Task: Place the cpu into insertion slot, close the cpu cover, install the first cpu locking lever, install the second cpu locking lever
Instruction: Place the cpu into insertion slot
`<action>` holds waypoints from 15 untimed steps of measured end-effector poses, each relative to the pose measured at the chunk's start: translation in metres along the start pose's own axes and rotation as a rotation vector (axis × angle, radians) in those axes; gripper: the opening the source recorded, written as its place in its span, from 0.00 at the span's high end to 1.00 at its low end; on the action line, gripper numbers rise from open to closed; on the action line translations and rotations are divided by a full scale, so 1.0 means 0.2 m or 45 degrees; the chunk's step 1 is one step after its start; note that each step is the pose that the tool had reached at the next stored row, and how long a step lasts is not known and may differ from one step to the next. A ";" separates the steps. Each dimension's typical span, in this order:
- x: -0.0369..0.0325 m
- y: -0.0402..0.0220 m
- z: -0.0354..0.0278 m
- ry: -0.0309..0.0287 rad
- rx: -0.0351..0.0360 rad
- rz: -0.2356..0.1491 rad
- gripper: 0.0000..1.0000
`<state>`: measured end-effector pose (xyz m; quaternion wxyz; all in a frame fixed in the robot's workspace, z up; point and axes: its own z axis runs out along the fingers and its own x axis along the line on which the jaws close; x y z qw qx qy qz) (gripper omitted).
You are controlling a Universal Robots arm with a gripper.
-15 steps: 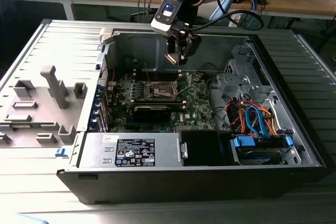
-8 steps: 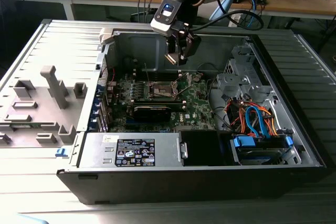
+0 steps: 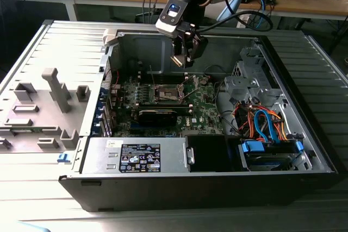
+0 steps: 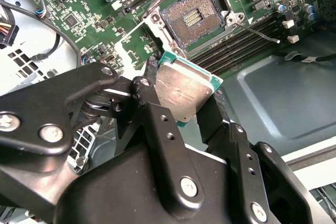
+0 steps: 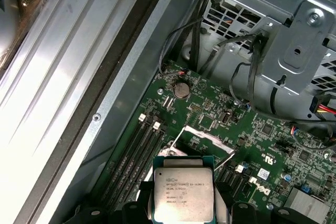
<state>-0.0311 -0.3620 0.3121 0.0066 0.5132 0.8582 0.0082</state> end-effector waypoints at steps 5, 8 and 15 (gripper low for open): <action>0.000 0.000 0.000 -0.0002 0.0000 0.007 0.45; 0.000 0.000 0.001 -0.0003 0.0000 0.010 0.45; 0.000 0.000 0.001 -0.0004 0.0000 0.018 0.45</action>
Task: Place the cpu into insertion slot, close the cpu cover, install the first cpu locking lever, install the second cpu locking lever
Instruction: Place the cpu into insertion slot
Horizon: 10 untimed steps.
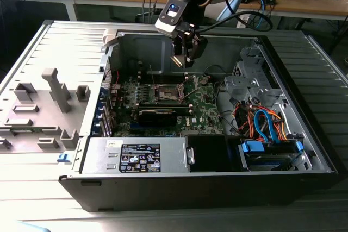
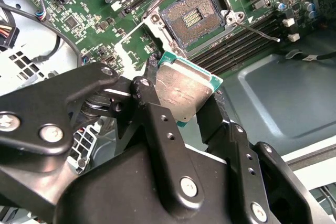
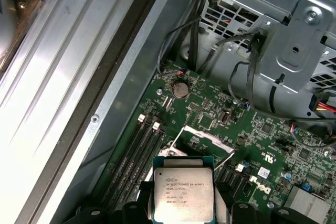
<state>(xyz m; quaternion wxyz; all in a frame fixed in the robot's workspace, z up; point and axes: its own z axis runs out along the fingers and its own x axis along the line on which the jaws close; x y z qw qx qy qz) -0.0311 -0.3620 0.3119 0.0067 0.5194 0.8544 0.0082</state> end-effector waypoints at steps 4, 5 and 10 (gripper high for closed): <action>0.000 0.000 0.000 -0.0001 0.0000 0.004 0.45; 0.000 0.000 0.000 -0.0001 0.0000 0.006 0.45; 0.000 0.000 0.001 -0.0002 0.0000 0.012 0.45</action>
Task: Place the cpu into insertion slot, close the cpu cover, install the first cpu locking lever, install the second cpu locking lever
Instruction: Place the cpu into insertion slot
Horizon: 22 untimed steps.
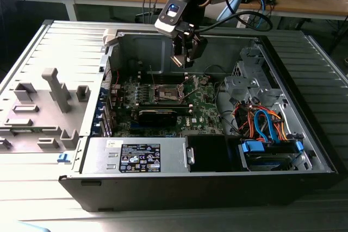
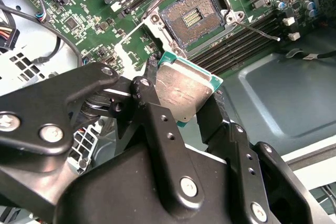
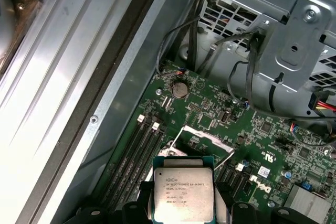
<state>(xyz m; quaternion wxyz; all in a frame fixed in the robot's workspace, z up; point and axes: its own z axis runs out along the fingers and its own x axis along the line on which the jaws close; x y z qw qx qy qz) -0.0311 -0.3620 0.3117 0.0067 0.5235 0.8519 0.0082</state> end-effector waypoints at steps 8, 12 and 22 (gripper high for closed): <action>0.000 0.000 0.001 -0.0002 0.0000 0.011 0.45; 0.000 0.000 0.001 -0.0003 0.0001 0.019 0.45; 0.000 0.000 0.002 -0.0008 0.0001 0.039 0.45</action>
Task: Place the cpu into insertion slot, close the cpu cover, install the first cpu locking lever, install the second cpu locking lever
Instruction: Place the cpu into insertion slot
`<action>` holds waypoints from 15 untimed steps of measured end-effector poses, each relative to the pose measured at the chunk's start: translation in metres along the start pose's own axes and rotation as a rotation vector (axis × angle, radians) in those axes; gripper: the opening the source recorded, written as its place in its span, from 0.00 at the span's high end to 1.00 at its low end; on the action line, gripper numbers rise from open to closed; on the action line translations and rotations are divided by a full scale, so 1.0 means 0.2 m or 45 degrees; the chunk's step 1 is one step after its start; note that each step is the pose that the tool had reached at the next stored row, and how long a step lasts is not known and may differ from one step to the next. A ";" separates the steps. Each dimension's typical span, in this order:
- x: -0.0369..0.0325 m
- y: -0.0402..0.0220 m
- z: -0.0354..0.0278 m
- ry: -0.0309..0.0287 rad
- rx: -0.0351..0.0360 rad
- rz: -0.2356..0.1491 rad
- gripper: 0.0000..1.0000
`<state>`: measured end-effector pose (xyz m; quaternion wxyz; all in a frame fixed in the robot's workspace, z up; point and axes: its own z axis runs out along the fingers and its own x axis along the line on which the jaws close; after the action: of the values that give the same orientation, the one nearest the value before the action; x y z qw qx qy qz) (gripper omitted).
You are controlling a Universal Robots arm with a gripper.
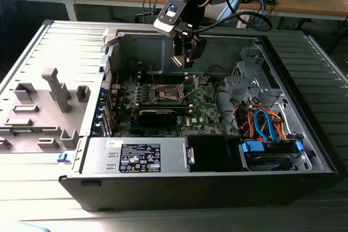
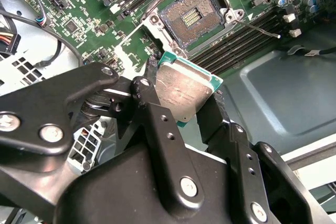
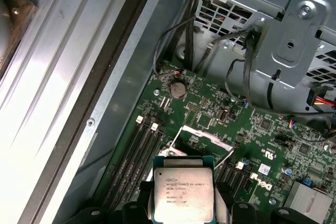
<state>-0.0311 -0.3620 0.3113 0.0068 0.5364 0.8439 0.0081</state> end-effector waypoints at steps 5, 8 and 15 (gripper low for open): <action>0.000 0.000 0.000 -0.0002 0.0000 0.008 0.45; 0.000 0.000 0.000 -0.0003 0.0001 0.012 0.45; 0.000 0.000 0.001 -0.0005 0.0001 0.027 0.45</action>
<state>-0.0311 -0.3620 0.3110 0.0069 0.5453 0.8382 0.0080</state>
